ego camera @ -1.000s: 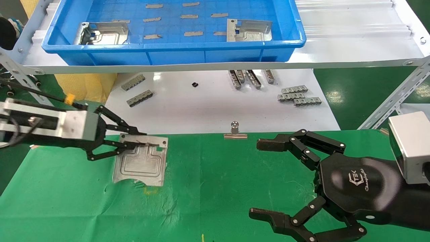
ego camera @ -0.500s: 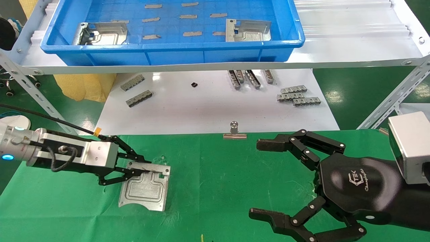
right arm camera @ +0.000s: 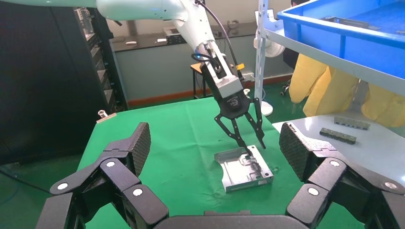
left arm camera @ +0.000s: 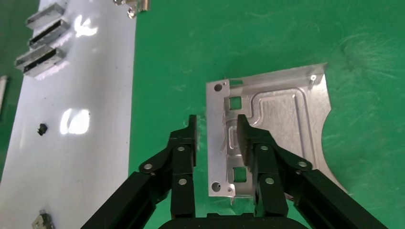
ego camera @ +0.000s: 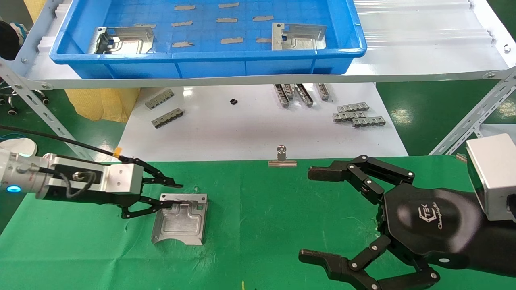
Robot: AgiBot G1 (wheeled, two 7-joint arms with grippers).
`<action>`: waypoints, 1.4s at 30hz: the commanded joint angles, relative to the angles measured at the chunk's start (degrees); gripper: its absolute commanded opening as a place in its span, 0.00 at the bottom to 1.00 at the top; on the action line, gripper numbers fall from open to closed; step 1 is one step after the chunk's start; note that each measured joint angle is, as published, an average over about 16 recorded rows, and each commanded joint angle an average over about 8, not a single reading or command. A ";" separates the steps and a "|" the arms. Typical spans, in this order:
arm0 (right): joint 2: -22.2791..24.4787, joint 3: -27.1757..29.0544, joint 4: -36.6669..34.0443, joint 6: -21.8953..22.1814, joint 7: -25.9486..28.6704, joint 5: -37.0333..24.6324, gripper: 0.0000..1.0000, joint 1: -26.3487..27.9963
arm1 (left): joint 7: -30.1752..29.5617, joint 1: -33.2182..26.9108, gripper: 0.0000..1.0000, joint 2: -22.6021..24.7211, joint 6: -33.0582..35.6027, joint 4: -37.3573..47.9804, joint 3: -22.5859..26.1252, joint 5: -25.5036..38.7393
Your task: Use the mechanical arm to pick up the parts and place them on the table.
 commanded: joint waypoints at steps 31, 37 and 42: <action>0.00 0.01 -0.02 0.01 -0.01 0.01 1.00 -0.01 | -11.15 7.67 1.00 -5.12 1.62 -11.74 -6.61 -7.77; 0.00 0.00 -0.02 0.01 -0.01 0.01 1.00 -0.01 | -16.70 11.92 1.00 -7.47 1.15 -19.08 -9.69 -11.15; 0.00 0.00 -0.02 0.01 -0.01 0.01 1.00 -0.01 | -21.29 15.44 1.00 -9.43 0.75 -25.16 -12.24 -13.94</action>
